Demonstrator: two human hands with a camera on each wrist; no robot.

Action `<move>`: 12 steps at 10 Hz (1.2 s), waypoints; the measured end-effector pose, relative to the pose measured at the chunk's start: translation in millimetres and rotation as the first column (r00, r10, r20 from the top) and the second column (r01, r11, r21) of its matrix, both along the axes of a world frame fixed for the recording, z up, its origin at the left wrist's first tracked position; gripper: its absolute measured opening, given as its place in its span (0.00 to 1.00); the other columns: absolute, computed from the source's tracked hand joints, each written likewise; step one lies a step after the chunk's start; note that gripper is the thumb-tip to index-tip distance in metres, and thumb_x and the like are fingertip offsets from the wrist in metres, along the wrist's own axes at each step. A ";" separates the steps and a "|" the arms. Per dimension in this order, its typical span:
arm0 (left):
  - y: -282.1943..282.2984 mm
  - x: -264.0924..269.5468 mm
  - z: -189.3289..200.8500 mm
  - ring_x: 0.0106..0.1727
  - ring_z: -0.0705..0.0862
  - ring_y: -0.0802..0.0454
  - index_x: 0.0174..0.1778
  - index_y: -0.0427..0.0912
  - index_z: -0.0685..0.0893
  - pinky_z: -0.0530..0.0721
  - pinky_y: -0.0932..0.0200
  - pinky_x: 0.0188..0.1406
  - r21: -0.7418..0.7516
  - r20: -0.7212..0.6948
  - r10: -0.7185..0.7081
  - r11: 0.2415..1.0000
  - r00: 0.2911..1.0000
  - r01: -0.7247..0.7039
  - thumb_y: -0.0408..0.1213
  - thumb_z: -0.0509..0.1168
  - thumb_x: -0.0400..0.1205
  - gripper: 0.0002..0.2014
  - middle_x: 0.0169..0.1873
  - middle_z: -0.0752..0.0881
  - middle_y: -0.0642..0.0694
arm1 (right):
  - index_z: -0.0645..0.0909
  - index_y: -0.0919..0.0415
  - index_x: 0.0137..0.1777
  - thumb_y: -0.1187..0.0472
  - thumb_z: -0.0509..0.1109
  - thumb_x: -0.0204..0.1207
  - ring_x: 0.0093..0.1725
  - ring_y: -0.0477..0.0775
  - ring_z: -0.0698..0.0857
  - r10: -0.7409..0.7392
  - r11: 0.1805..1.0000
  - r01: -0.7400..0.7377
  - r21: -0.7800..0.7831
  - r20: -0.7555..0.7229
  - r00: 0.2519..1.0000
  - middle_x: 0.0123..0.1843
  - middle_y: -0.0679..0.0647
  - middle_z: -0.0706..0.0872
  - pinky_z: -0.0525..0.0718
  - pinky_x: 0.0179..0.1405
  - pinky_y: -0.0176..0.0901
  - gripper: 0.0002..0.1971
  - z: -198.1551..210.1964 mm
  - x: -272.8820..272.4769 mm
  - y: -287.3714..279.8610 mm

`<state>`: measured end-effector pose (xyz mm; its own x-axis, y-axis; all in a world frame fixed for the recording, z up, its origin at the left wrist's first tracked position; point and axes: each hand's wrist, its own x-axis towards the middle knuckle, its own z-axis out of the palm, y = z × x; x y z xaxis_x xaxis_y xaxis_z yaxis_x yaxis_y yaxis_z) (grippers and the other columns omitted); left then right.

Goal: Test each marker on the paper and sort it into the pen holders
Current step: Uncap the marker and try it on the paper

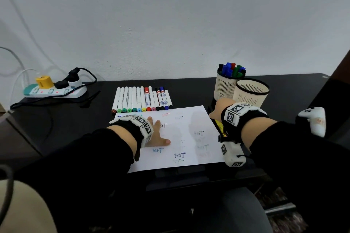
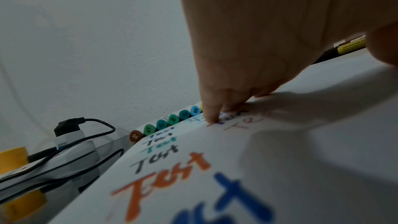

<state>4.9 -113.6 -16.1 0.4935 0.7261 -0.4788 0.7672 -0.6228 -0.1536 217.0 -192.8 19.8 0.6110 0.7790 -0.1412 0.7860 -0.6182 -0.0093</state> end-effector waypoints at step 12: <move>20.3 -29.3 4.0 0.82 0.37 0.42 0.81 0.43 0.33 0.43 0.42 0.79 -0.112 0.015 0.024 0.993 1.000 -0.022 0.63 0.53 0.81 0.46 0.80 0.32 0.38 | 0.80 0.56 0.56 0.56 0.70 0.69 0.52 0.60 0.86 0.070 0.997 -0.064 0.035 -0.224 0.972 0.52 0.56 0.86 0.84 0.59 0.52 0.15 -16.6 -55.0 141.1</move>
